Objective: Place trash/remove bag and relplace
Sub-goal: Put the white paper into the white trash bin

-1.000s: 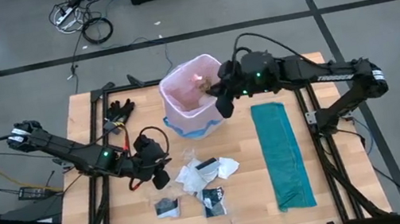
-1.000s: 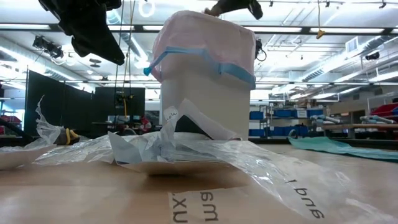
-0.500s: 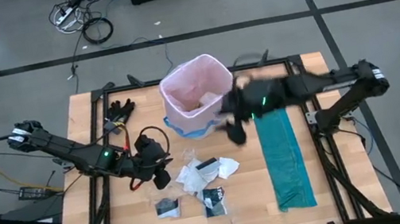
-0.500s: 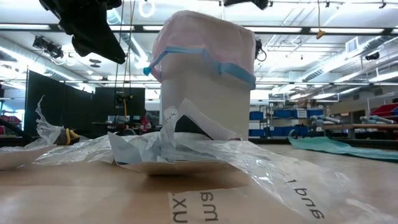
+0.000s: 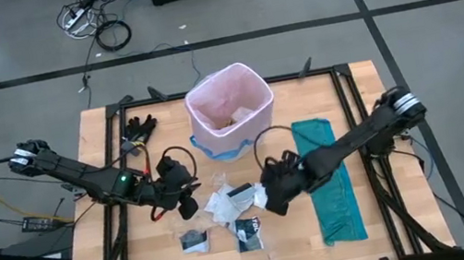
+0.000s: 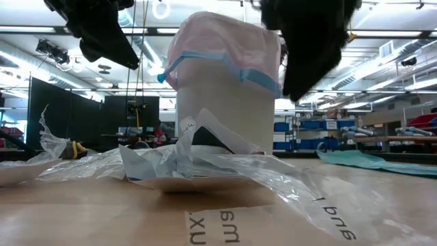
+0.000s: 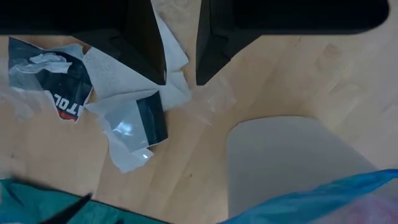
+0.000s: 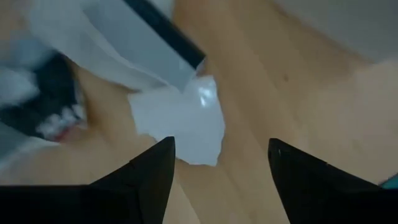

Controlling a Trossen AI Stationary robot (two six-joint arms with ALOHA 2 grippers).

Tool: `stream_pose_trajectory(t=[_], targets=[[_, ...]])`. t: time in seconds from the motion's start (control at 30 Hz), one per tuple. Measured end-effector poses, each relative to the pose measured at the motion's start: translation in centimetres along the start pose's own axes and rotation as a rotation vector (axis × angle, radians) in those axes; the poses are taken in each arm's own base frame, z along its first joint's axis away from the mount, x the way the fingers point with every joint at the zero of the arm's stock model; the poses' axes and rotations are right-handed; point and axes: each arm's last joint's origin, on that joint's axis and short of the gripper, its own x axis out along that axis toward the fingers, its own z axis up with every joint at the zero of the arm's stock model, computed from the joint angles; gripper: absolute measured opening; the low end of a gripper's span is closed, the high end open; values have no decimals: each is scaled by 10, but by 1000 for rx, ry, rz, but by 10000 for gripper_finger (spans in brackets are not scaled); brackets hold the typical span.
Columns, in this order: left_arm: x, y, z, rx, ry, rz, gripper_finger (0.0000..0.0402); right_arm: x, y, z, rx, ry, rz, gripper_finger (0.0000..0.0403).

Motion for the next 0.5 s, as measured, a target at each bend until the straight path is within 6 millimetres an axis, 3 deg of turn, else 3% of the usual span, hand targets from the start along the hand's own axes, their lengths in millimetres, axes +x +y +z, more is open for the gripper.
stream_pose_trajectory(t=[0.27, 0.5], targets=[[0, 0, 0, -1, 0, 0, 96, 45, 10, -21, -44, 133, -43, 252], [0, 0, 0, 0, 2, 1, 96, 70, 14, -33, -57, 212, -45, 248]])
